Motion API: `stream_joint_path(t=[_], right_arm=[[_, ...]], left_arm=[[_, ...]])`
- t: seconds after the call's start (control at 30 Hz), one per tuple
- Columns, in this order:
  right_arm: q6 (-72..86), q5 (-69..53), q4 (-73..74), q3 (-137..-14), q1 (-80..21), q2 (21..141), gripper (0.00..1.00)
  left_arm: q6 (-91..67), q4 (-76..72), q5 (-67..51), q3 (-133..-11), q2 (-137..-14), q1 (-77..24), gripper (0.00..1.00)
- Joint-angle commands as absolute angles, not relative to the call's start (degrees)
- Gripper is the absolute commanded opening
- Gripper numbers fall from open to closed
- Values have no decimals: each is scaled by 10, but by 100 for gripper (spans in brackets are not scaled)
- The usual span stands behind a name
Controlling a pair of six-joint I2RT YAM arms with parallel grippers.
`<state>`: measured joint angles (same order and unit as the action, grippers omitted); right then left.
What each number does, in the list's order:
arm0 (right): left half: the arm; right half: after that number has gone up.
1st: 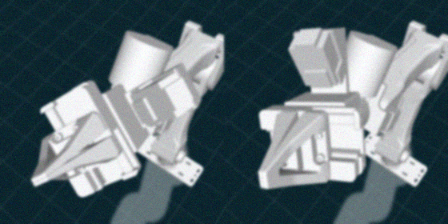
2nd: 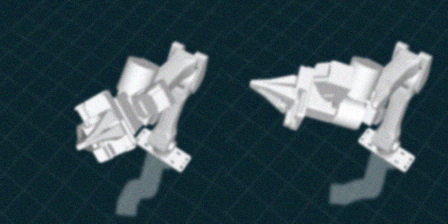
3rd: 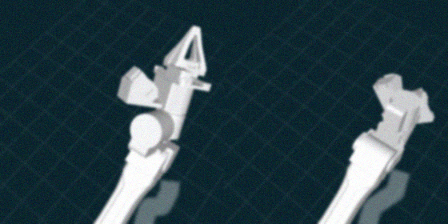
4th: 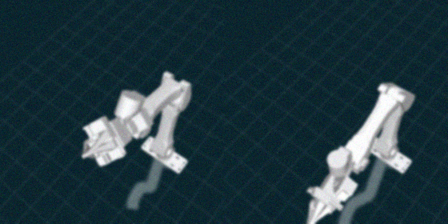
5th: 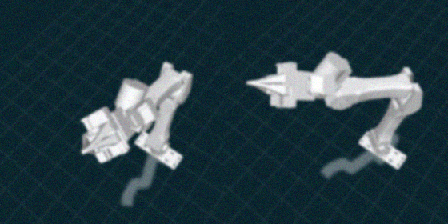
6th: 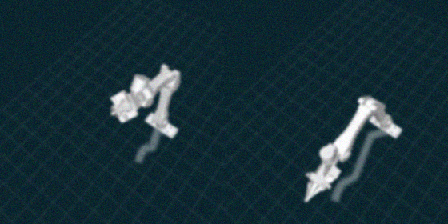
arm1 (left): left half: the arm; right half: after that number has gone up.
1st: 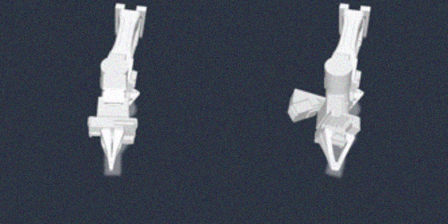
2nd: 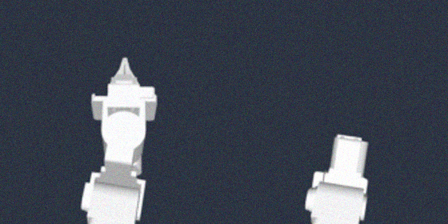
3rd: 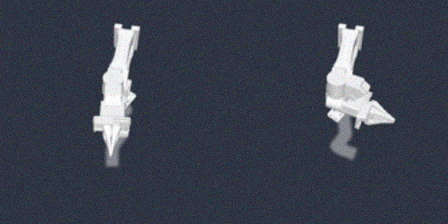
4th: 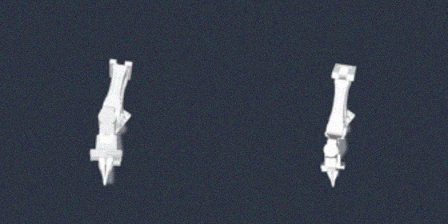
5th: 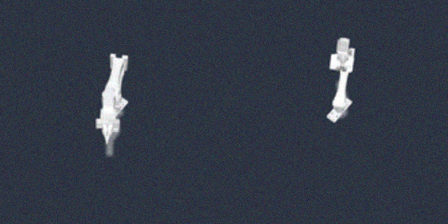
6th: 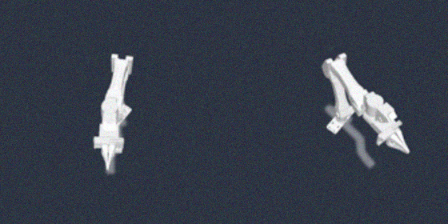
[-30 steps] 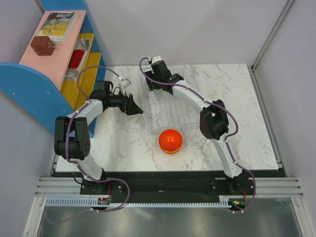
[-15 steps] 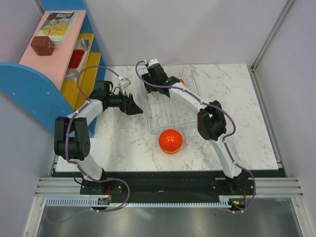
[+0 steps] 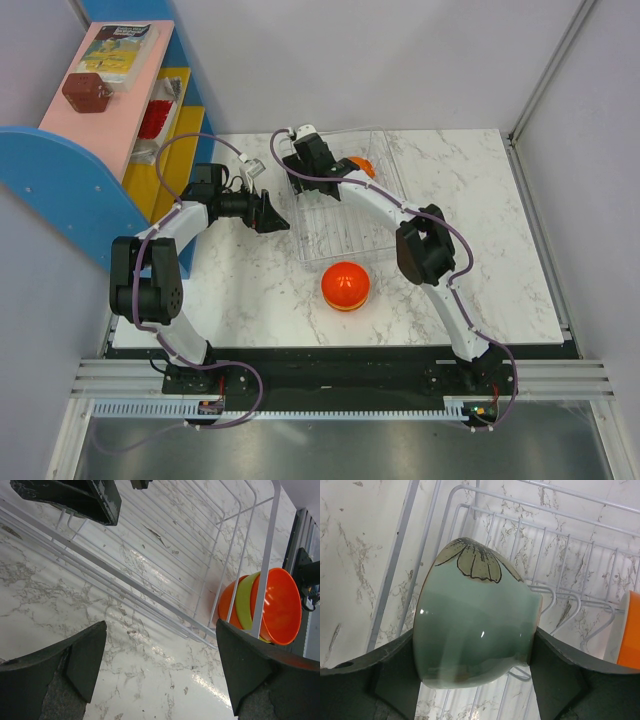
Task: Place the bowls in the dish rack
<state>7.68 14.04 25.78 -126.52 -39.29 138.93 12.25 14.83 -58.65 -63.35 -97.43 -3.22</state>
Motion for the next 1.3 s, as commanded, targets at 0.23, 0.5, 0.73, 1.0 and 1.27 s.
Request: stream_joint_path(t=[0.23,0.5,0.73,1.0,1.27], right_arm=[[134,2,328,-1236,-402,1449,41],[121,30,334,-1236,-402,1423,84],[101,75,338,-1235,-403,1402,98],[85,147,346,-1253,-403,1375,98],[66,201,346,-1263,-404,1342,98]], left_arm=[[120,141,-597,-638,-950,-28,96],[122,145,-596,-642,-950,-28,96],[123,149,-596,-646,-952,-28,96],[131,160,-594,-652,-951,-28,96],[137,175,-592,-664,-949,-28,96]])
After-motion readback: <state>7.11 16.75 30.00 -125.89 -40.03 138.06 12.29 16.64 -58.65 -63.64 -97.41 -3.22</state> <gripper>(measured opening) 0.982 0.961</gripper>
